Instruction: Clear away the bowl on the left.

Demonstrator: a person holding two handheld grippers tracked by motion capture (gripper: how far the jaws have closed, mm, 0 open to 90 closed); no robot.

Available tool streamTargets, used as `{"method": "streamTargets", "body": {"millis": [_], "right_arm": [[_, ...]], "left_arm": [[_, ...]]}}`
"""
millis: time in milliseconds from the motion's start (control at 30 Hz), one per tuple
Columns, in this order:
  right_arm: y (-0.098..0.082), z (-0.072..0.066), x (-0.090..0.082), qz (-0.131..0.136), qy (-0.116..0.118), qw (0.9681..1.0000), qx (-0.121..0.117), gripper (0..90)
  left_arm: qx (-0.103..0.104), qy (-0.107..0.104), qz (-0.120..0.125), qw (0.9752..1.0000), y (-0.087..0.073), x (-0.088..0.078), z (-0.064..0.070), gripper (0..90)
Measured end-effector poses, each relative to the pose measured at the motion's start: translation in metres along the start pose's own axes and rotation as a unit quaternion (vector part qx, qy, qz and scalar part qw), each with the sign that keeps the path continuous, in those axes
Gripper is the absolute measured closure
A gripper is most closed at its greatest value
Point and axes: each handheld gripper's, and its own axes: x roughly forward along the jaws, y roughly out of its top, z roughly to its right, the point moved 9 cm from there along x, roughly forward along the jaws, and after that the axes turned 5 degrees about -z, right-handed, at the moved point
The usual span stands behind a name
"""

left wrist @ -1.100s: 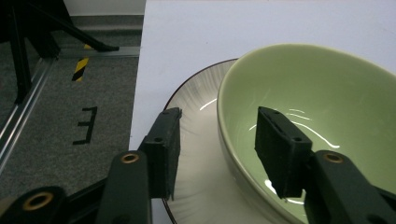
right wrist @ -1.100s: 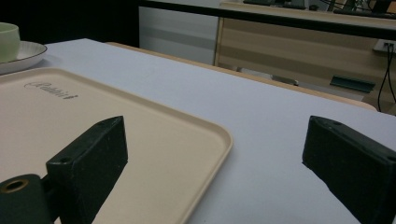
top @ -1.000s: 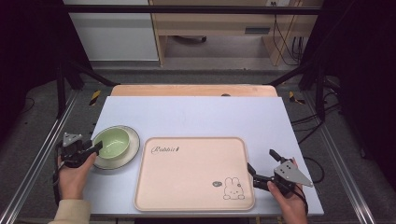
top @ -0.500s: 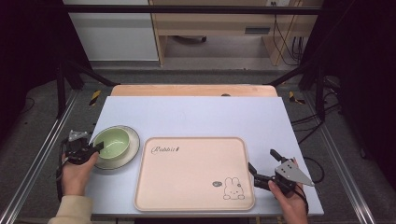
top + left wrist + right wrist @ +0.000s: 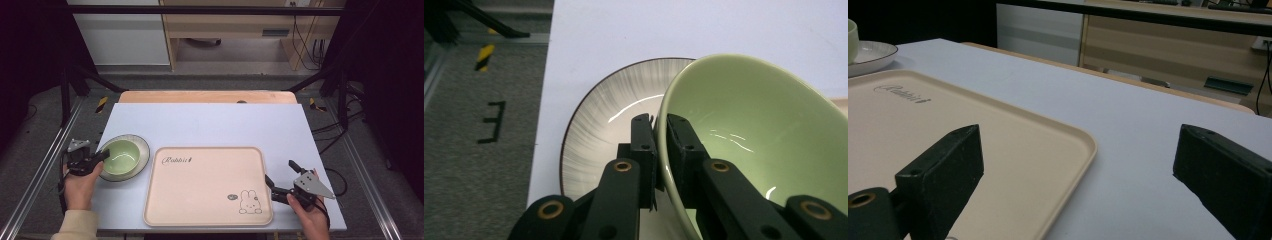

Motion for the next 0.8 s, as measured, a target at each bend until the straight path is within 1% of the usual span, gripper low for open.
{"method": "streamTargets", "body": {"millis": [33,67,133,167,200,233,267,300,333,367,400,433,467,500,567,700,733,800], "right_arm": [[0.001,0.0,-0.001,0.0,-0.001,1.0,0.001,5.4],[0.001,0.0,-0.001,0.0,-0.001,1.0,0.001,5.4],[0.002,0.0,-0.002,0.005,-0.002,1.0,0.0,5.4],[0.003,0.0,-0.003,0.004,-0.001,1.0,-0.001,5.4],[0.003,0.0,-0.003,0.004,-0.001,1.0,-0.001,5.4],[0.003,0.0,-0.003,0.004,-0.001,1.0,-0.002,5.4],[0.003,0.0,-0.003,0.004,-0.001,1.0,-0.002,5.4],[0.003,0.0,-0.003,0.004,-0.002,1.0,-0.004,5.4],[0.002,0.0,-0.003,0.004,-0.002,1.0,-0.005,5.4],[0.003,0.0,-0.003,0.004,-0.002,1.0,-0.005,5.4],[0.003,0.0,-0.003,0.004,-0.002,1.0,-0.005,5.4],[0.003,-0.001,-0.003,0.004,-0.002,1.0,-0.005,5.4],[0.003,-0.001,-0.003,0.004,-0.002,1.0,-0.005,5.4],[0.003,0.0,-0.003,0.004,-0.002,1.0,-0.005,5.5],[0.003,0.0,-0.003,0.004,-0.001,1.0,-0.005,5.5],[0.003,0.0,-0.002,0.003,-0.002,1.0,-0.006,5.5],[0.003,0.0,-0.002,0.003,-0.002,1.0,-0.006,5.5],[0.003,0.0,-0.003,0.004,-0.002,1.0,-0.006,5.5]], "left_arm": [[0.002,0.006,0.007,1.0,0.001,-0.002,0.0,82.9],[0.002,0.006,0.007,1.0,0.001,-0.002,0.0,82.9],[-0.005,0.004,0.015,0.9999,0.002,-0.007,-0.001,82.9],[-0.018,-0.006,0.027,0.9994,0.005,-0.011,-0.001,82.9],[-0.018,-0.006,0.027,0.9994,0.005,-0.011,-0.001,82.9],[-0.03,-0.018,0.035,0.9988,0.007,-0.015,-0.001,82.9],[-0.03,-0.018,0.035,0.9988,0.007,-0.015,-0.001,82.9],[-0.042,-0.032,0.044,0.9976,0.009,-0.019,0.0,82.9],[-0.049,-0.038,0.048,0.997,0.01,-0.02,0.001,82.9],[-0.061,-0.044,0.046,0.9961,0.01,-0.022,0.003,82.9],[-0.061,-0.044,0.046,0.9961,0.01,-0.022,0.003,82.9],[-0.057,-0.051,0.055,0.9956,0.012,-0.022,0.004,82.8],[-0.057,-0.054,0.055,0.9953,0.013,-0.022,0.006,82.8],[-0.056,-0.061,0.057,0.9949,0.015,-0.022,0.01,82.8],[-0.055,-0.064,0.056,0.9948,0.015,-0.022,0.012,82.8],[-0.044,-0.073,0.055,0.9948,0.017,-0.021,0.024,82.7],[-0.044,-0.073,0.055,0.9948,0.017,-0.021,0.024,82.7],[-0.038,-0.078,0.057,0.9946,0.018,-0.021,0.03,82.7]]}}
